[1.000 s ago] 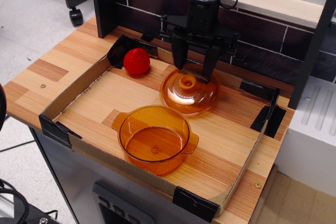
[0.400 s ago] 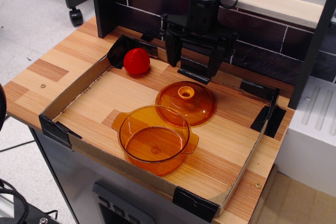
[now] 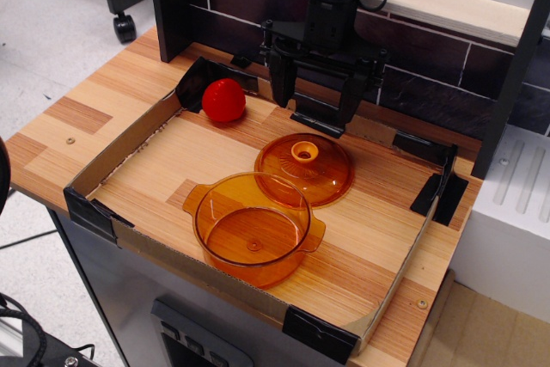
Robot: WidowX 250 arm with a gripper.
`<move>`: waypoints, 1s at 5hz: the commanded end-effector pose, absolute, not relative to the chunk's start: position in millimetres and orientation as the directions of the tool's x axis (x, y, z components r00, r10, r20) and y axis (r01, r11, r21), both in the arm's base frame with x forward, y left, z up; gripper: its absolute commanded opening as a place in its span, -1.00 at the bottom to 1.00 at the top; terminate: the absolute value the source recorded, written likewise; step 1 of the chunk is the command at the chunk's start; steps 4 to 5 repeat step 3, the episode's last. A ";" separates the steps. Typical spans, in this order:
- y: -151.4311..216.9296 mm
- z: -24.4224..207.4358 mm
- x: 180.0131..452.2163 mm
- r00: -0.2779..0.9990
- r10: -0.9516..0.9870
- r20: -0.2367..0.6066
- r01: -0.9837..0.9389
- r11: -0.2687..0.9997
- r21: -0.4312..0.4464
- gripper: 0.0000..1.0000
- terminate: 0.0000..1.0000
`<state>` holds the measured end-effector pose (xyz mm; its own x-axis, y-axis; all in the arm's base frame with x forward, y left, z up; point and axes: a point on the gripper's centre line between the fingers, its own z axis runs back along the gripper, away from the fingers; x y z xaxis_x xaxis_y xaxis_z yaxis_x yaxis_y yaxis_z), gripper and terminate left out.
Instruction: Take lid off pot
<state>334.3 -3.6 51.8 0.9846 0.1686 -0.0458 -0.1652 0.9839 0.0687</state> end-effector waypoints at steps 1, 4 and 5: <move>-1.3 69.5 343.4 0.987 0.159 0.009 -0.159 0.986 0.055 1.00 -1.00; -1.3 69.5 343.4 0.987 0.159 0.009 -0.159 0.986 0.055 1.00 1.00; -1.3 69.5 343.4 0.987 0.159 0.009 -0.159 0.986 0.055 1.00 1.00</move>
